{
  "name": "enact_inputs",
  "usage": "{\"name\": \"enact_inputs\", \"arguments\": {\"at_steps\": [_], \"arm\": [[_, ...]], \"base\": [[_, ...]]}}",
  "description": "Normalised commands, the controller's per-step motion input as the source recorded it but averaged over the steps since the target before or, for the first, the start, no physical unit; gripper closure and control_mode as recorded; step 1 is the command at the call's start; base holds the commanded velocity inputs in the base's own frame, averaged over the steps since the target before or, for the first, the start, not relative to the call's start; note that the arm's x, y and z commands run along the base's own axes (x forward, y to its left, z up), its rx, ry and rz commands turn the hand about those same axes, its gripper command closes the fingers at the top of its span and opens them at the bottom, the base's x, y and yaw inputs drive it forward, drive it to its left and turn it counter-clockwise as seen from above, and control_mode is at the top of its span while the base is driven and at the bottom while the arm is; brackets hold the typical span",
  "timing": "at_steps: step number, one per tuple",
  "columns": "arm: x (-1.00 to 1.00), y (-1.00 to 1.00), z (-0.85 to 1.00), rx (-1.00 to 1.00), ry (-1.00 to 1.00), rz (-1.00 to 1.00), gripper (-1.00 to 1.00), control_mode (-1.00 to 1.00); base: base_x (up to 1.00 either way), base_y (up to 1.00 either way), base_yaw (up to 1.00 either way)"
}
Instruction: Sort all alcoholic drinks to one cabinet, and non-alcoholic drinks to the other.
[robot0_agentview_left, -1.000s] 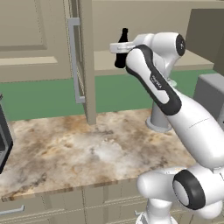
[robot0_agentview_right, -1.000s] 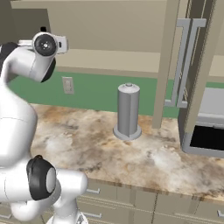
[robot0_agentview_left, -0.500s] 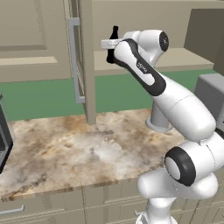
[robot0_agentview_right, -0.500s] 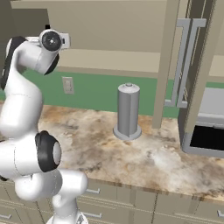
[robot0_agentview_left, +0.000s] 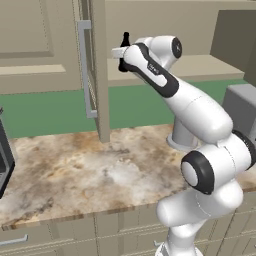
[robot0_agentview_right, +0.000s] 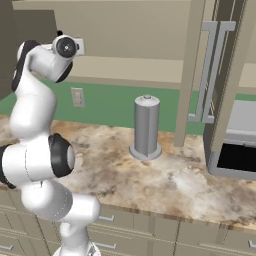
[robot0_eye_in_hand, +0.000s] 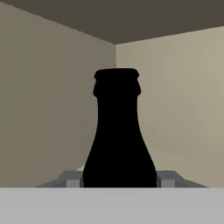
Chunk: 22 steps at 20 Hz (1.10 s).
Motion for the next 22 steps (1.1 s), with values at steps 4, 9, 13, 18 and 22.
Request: {"name": "enact_inputs", "arguments": {"at_steps": [4,9,13,18,22], "arm": [[0.39,0.06,-0.20,-0.08,-0.05,0.00,1.00,-1.00],[0.40,0.06,-0.16,-0.05,-0.01,0.00,1.00,-1.00],[0.35,0.03,-0.14,-0.02,0.00,0.00,1.00,-1.00],[0.26,0.00,-0.24,0.00,0.00,0.00,1.00,-1.00],[0.14,0.01,-0.28,0.00,0.00,0.00,1.00,-1.00]], "base": [[0.00,0.00,0.00],[0.00,0.00,0.00],[0.00,0.00,0.00],[0.00,0.00,0.00],[0.00,0.00,0.00]]}}
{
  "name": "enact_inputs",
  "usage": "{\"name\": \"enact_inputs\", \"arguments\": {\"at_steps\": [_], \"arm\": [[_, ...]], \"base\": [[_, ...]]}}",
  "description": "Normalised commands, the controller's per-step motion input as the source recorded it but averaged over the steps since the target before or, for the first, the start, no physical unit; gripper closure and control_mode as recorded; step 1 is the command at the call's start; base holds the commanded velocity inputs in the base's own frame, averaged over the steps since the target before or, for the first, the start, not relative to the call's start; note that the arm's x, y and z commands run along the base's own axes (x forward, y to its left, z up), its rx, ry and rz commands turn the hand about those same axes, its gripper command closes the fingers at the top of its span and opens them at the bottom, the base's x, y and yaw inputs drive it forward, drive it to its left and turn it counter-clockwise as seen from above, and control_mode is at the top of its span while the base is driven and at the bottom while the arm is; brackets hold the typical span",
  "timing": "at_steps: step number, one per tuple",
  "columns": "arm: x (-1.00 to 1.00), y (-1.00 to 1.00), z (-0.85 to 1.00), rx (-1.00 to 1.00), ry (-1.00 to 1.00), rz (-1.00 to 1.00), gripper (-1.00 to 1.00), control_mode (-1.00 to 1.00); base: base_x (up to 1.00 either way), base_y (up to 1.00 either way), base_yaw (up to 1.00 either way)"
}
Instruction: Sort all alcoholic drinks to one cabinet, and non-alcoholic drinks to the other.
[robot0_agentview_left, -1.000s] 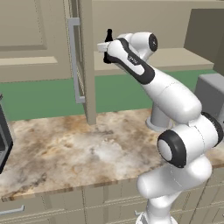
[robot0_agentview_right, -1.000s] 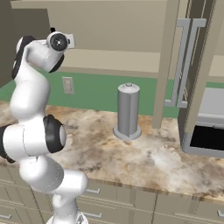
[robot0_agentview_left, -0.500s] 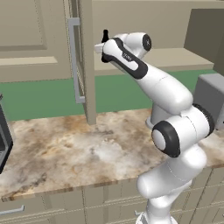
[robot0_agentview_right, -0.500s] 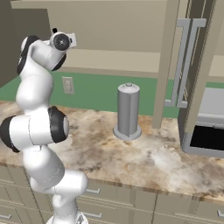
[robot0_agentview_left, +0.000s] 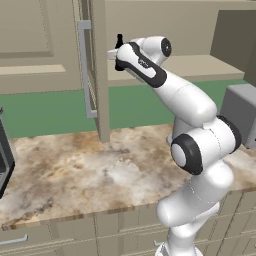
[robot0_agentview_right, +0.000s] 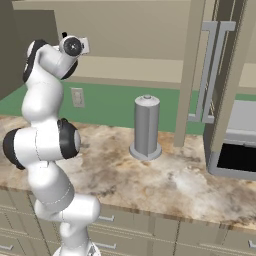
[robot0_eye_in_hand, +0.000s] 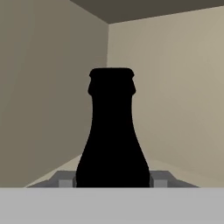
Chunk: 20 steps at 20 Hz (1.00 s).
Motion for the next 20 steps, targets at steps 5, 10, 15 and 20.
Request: {"name": "enact_inputs", "arguments": {"at_steps": [5,10,15,20], "arm": [[0.05,0.00,-0.17,0.00,0.00,0.00,-1.00,-1.00],[-0.04,0.00,-0.04,0.00,0.00,0.00,-1.00,-1.00],[-0.22,0.00,0.00,0.00,0.00,0.00,-1.00,-1.00],[-0.36,-0.01,0.00,0.00,0.00,0.00,-1.00,-1.00]], "base": [[0.00,0.00,0.00],[0.00,0.00,0.00],[0.00,0.00,0.00],[0.00,0.00,0.00]]}}
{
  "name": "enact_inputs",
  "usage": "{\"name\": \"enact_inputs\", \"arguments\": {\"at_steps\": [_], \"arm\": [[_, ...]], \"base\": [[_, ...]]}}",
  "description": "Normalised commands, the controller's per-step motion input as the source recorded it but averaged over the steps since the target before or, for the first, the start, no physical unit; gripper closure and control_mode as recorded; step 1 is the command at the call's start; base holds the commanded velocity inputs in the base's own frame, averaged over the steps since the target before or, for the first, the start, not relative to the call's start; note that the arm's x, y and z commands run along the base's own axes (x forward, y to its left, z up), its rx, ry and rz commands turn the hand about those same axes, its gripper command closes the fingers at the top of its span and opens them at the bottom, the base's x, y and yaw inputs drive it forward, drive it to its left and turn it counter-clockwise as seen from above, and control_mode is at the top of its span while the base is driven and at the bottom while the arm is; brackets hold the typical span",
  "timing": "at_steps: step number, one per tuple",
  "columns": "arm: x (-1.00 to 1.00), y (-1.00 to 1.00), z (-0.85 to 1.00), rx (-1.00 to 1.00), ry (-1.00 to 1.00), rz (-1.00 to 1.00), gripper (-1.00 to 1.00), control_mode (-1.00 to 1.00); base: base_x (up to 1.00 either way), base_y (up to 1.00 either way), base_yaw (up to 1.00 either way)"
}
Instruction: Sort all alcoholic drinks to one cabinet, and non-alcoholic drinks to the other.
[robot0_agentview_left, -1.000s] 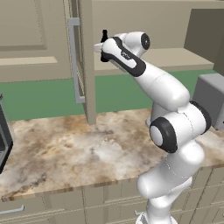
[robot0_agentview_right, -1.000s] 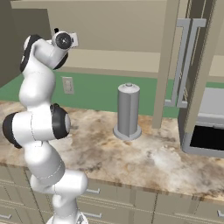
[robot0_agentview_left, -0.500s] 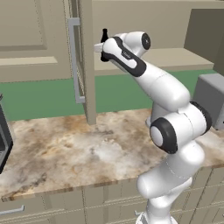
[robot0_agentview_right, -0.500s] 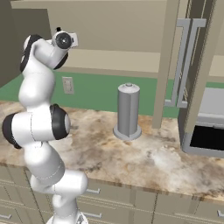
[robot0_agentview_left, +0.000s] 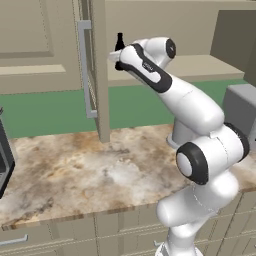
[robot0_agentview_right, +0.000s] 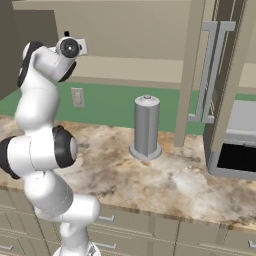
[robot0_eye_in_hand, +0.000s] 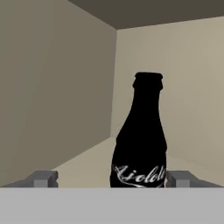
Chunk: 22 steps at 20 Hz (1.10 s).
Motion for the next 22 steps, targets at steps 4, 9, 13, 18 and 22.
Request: {"name": "enact_inputs", "arguments": {"at_steps": [4,9,13,18,22], "arm": [[-0.89,-0.15,0.15,0.00,0.00,0.00,-1.00,-1.00],[-1.00,-0.18,0.37,0.00,0.00,-0.01,-1.00,-1.00],[-0.97,-0.16,0.38,0.00,0.00,-0.04,-1.00,-1.00],[-1.00,-0.24,0.11,0.00,0.00,-0.07,-1.00,-1.00],[-1.00,-0.36,0.00,0.00,0.02,-0.09,-1.00,-1.00]], "base": [[0.00,0.00,0.00],[0.00,0.00,0.00],[0.00,0.00,0.00],[0.00,0.00,0.00],[0.00,0.00,0.00]]}}
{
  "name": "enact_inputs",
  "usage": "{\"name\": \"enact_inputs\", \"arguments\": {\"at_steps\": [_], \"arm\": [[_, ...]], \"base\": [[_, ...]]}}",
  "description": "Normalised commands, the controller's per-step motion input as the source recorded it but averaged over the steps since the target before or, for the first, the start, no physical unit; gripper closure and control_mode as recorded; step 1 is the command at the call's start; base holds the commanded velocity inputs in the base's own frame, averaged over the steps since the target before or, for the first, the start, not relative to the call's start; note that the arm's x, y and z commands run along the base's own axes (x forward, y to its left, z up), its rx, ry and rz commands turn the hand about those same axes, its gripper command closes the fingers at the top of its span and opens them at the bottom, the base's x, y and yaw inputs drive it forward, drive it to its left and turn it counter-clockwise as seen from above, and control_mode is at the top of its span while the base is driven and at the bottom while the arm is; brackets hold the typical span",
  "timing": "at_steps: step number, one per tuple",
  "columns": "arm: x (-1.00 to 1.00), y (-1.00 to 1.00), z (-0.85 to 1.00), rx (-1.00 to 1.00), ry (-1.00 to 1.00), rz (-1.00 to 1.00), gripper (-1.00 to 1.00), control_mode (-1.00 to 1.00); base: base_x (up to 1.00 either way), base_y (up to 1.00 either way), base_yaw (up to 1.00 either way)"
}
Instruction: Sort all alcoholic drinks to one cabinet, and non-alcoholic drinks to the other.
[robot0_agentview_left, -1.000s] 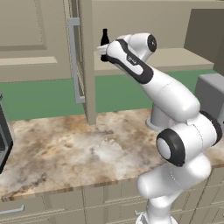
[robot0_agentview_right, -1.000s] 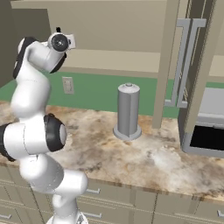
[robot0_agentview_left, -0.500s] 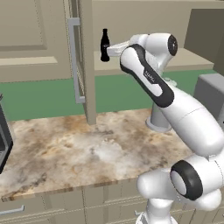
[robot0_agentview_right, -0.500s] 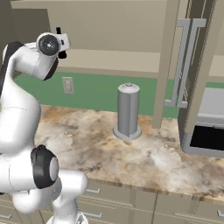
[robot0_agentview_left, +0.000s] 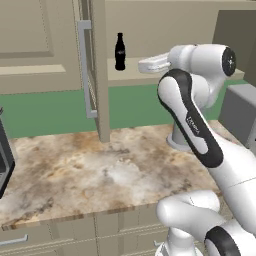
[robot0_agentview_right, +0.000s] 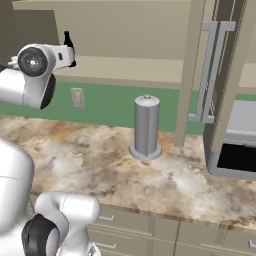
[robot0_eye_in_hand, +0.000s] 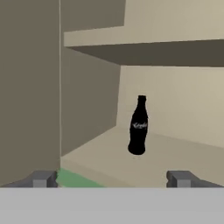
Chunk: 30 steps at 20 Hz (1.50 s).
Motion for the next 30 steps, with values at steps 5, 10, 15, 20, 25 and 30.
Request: {"name": "enact_inputs", "arguments": {"at_steps": [5,10,15,20,25,30], "arm": [[-0.84,-0.45,-0.14,0.00,0.07,-0.12,-1.00,-1.00],[-0.54,-0.55,-0.39,0.00,0.13,-0.13,-1.00,-1.00],[-0.49,-0.51,-0.58,0.00,0.16,-0.12,-1.00,-1.00],[-0.41,-0.29,-0.43,0.00,0.15,-0.14,-1.00,-1.00],[-0.05,-0.02,-0.01,0.00,0.16,-0.15,-1.00,-1.00],[-0.05,-0.03,0.00,0.00,0.21,-0.11,-1.00,-1.00]], "base": [[0.00,0.00,0.00],[0.00,0.00,0.00],[0.00,0.00,0.00],[0.00,0.00,0.00],[0.00,0.00,0.00],[0.00,0.00,0.00]]}}
